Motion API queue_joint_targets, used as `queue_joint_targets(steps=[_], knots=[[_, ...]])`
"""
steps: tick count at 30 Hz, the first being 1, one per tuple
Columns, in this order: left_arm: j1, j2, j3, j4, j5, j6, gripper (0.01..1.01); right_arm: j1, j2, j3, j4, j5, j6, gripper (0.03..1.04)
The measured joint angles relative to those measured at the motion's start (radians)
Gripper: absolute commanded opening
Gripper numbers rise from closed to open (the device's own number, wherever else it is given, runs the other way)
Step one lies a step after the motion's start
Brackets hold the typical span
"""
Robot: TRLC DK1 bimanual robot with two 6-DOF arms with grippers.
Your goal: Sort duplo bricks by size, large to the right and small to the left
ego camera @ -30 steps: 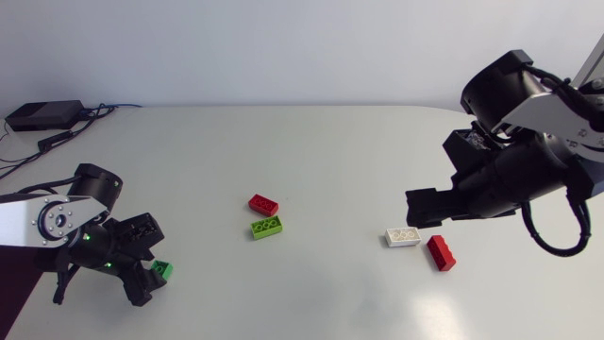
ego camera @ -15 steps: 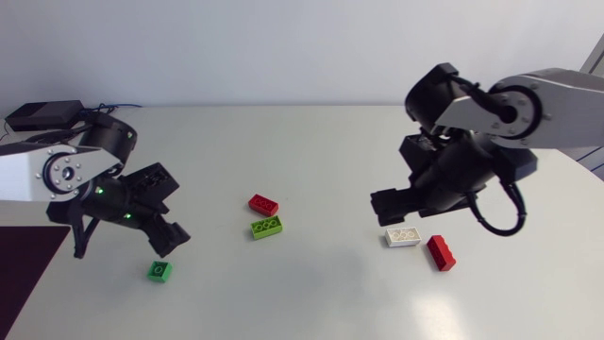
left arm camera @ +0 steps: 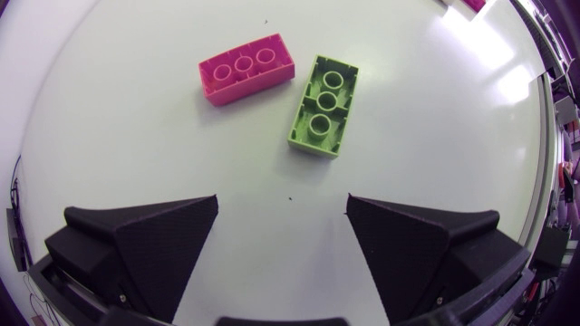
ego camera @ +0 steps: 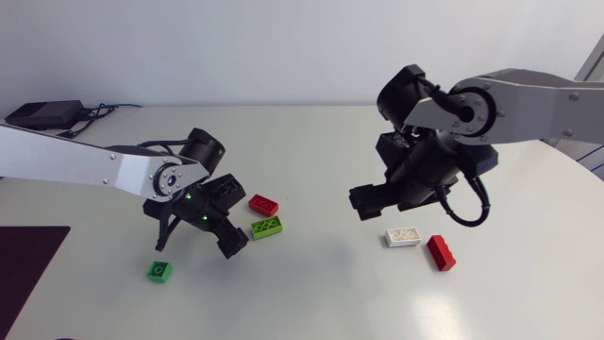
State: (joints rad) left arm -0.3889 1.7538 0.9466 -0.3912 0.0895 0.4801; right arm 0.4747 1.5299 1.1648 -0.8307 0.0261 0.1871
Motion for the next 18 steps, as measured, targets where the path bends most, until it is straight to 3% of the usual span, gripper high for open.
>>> queue_joint_targets(steps=[11,18], knots=[[-0.048,0.086,0.141,0.006,0.0,0.027,0.989,0.016,0.08,0.023,0.008,0.0,-0.001,1.0],[-0.082,0.103,0.151,-0.042,0.005,0.071,0.989,0.008,0.08,0.023,0.008,0.0,-0.005,1.0]])
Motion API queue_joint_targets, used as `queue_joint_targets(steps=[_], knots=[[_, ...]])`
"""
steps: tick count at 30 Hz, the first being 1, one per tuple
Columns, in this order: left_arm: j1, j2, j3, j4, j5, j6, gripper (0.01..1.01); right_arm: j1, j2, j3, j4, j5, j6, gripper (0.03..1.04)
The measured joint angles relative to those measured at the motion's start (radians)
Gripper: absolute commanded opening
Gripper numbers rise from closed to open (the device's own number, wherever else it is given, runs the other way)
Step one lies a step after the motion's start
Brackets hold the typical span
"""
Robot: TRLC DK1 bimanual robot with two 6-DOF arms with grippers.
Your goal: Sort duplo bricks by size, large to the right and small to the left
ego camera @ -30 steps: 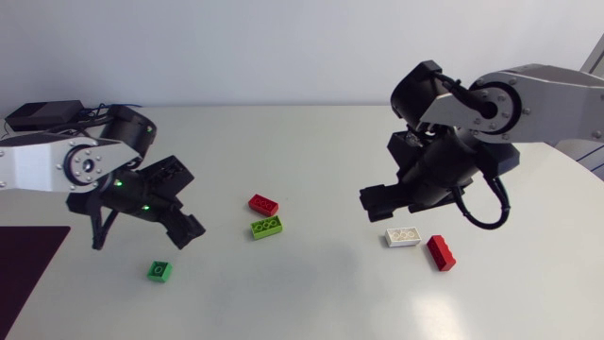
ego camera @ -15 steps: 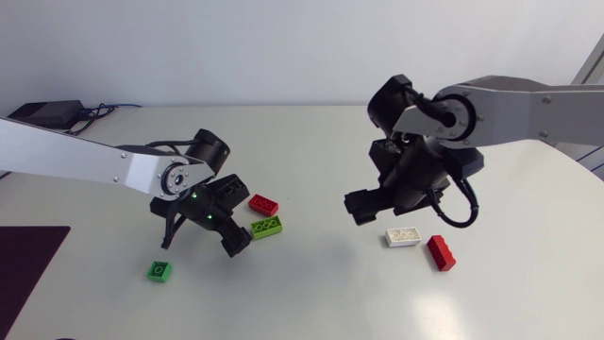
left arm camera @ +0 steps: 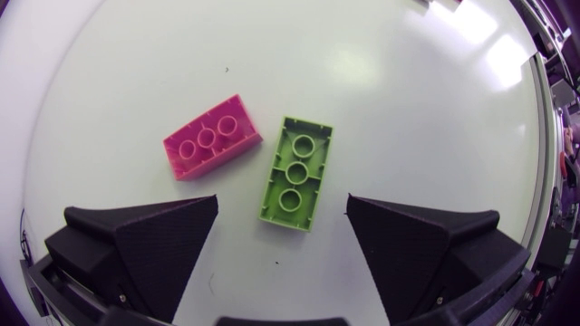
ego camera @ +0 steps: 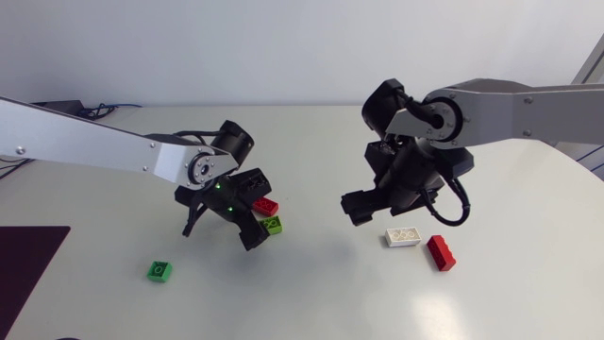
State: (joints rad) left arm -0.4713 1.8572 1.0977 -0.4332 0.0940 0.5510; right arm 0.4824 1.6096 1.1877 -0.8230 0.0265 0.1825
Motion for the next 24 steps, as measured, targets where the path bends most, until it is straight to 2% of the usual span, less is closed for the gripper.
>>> queue_joint_targets(steps=[14,22,24], knots=[[-0.011,0.043,-0.005,-0.021,0.027,0.044,0.989,-0.005,0.0,0.0,0.0,0.0,0.0,1.0],[-0.028,0.071,0.04,-0.039,0.039,0.066,0.985,-0.01,0.0,0.0,0.0,0.0,-0.001,0.99],[-0.027,0.071,0.043,-0.043,0.04,0.071,0.944,-0.012,0.0,0.0,0.0,0.0,-0.004,0.99]])
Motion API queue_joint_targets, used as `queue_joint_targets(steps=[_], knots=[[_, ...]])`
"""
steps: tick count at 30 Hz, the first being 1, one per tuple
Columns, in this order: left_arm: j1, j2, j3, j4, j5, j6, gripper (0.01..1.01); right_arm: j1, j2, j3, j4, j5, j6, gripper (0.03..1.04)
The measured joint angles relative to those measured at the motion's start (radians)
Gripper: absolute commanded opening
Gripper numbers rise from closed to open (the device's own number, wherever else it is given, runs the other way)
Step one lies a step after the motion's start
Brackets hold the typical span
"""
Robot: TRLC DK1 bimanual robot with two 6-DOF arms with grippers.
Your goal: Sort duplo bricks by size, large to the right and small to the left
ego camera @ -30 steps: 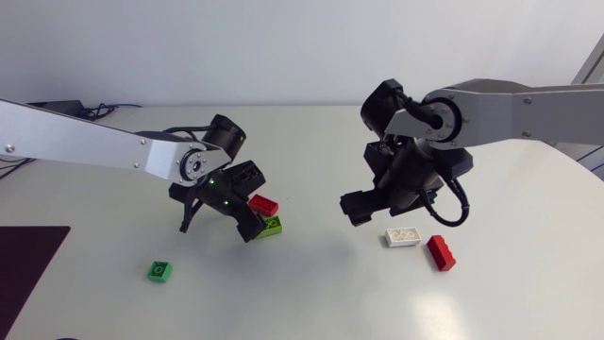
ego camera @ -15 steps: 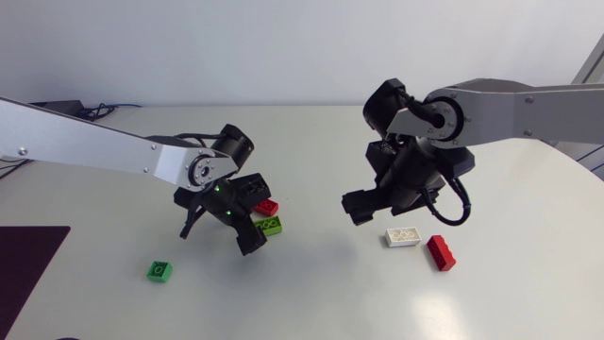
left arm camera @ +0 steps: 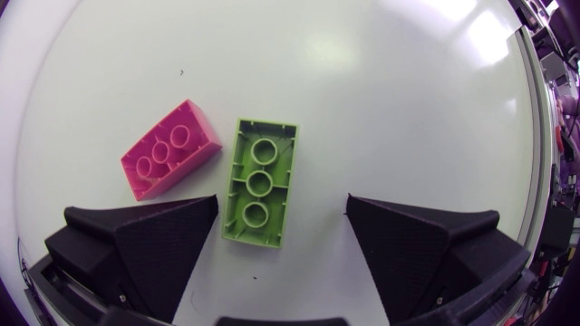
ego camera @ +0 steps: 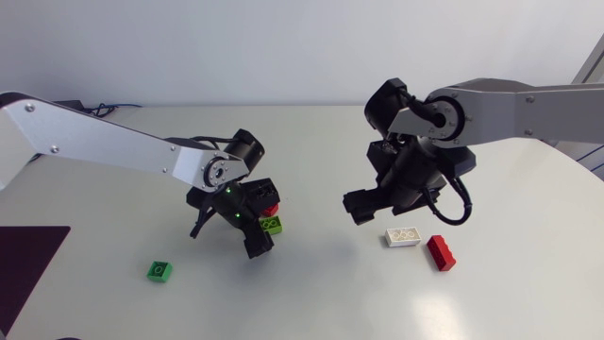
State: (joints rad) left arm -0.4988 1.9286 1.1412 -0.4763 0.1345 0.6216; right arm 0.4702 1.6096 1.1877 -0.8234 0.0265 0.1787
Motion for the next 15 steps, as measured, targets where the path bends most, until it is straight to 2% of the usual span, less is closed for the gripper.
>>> queue_joint_targets(steps=[6,8,9,10,15], knots=[[0.0,0.001,0.004,-0.011,0.0,0.019,0.718,-0.006,0.004,0.0,0.0,0.0,0.0,0.99],[0.0,0.003,0.004,-0.021,0.0,0.027,0.52,-0.006,0.008,0.0,0.0,-0.001,0.0,0.99],[0.0,0.004,0.004,-0.024,0.0,0.034,0.387,-0.006,0.009,0.0,0.0,-0.001,0.0,0.99],[0.0,0.005,0.004,-0.026,0.0,0.039,0.326,-0.006,0.01,0.0,0.0,-0.001,0.0,0.99],[0.0,0.003,0.003,-0.042,0.0,0.048,0.315,-0.008,0.011,0.0,0.0,-0.001,0.0,0.99]])
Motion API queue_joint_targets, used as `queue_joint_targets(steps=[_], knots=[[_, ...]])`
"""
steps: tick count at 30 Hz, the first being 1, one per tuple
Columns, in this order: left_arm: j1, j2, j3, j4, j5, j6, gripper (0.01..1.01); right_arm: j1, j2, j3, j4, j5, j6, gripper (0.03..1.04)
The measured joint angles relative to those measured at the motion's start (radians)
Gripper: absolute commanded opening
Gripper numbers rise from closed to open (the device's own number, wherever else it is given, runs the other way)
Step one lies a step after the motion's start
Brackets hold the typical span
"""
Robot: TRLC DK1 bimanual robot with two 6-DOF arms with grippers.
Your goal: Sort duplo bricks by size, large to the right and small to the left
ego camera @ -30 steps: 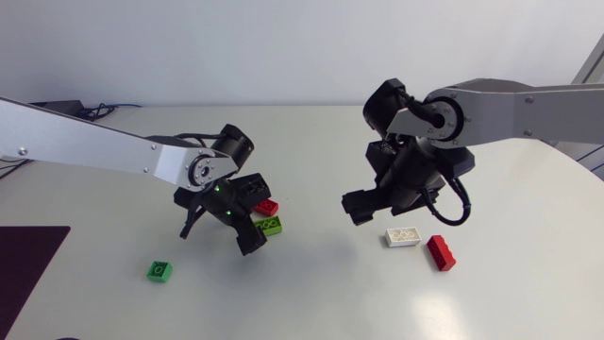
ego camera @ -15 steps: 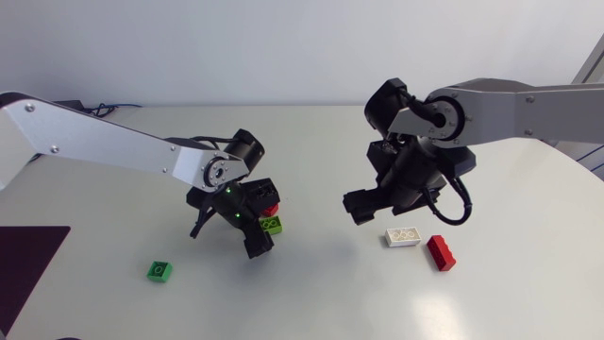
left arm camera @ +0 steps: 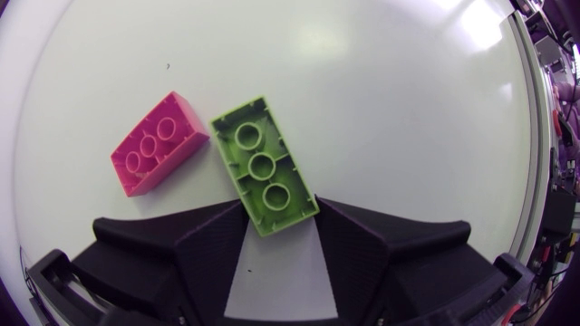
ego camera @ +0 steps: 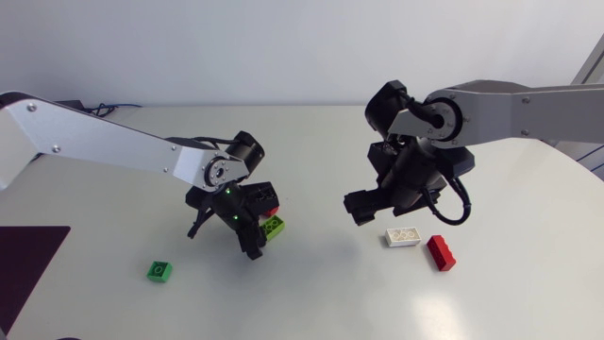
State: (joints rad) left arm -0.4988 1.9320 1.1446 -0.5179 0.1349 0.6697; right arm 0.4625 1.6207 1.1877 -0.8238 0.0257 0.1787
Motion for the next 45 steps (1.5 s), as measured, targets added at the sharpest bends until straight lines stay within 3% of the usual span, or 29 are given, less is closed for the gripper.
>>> queue_joint_targets(steps=[11,22,37,45], knots=[[-0.018,-0.056,0.0,-0.002,0.036,0.011,0.302,0.002,0.0,0.0,-0.003,-0.021,0.0,0.99],[-0.137,-0.113,0.0,0.024,0.053,-0.042,0.307,0.05,0.0,0.12,-0.014,-0.117,0.006,0.99],[-0.151,-0.214,-0.026,0.393,0.072,-0.226,0.32,0.035,0.0,0.153,-0.01,-0.211,0.016,0.99],[-0.145,-0.291,-0.091,0.444,0.12,-0.277,0.323,-0.025,0.0,0.159,-0.011,-0.246,0.014,0.99]])
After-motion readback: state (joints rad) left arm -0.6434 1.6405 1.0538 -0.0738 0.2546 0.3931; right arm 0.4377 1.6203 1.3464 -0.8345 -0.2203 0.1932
